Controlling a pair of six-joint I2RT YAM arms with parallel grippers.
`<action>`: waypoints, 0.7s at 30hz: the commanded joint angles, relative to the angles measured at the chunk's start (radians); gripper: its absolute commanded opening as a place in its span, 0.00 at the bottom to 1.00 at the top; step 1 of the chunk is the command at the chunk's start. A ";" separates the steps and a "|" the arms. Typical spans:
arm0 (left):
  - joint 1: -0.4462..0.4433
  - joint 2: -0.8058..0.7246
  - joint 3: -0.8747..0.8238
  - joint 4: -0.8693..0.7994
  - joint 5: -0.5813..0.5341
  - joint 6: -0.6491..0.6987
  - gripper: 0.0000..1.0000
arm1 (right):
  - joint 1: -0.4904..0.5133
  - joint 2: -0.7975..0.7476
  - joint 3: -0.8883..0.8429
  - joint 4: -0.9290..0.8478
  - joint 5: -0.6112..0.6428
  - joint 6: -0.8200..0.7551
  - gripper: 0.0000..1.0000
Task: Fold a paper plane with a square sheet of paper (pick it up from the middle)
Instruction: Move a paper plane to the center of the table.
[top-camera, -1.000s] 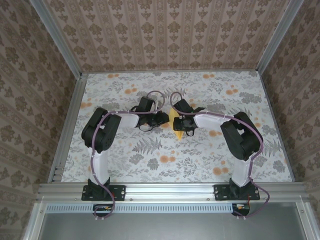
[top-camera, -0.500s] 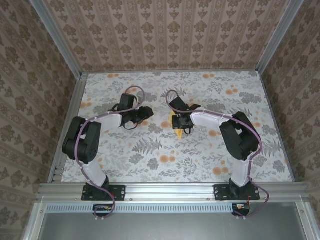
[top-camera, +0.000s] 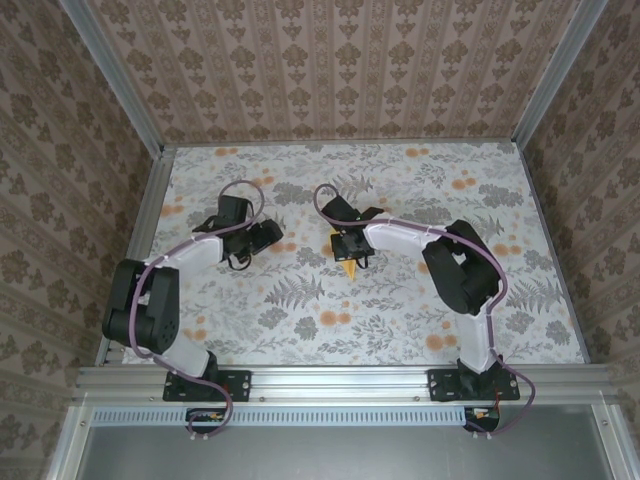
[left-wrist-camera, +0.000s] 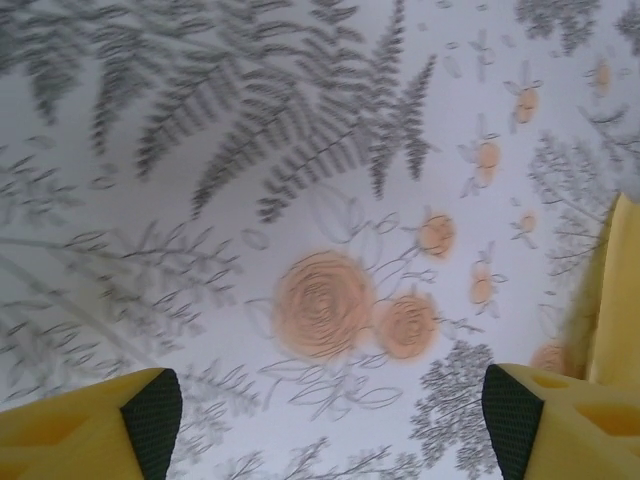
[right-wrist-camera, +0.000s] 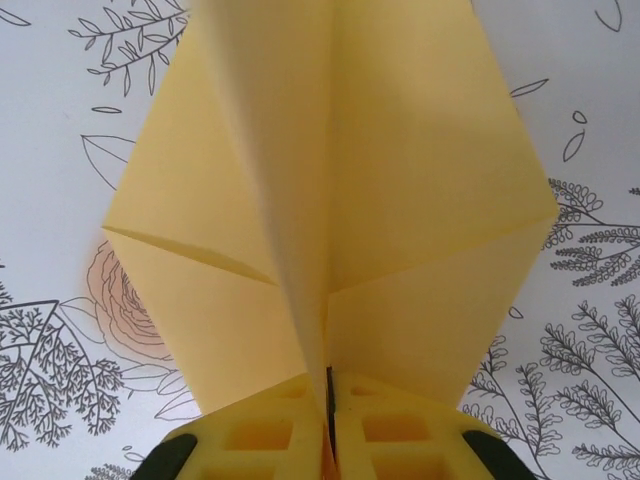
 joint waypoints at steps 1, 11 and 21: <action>0.005 -0.033 -0.011 -0.056 -0.060 0.027 0.83 | 0.007 0.036 0.038 -0.064 0.029 -0.016 0.14; 0.004 -0.029 -0.012 -0.060 -0.059 0.030 0.84 | 0.021 0.084 0.073 -0.098 0.081 -0.006 0.17; 0.005 -0.040 -0.015 -0.073 -0.068 0.040 0.89 | 0.024 0.056 0.090 -0.104 0.111 0.001 0.08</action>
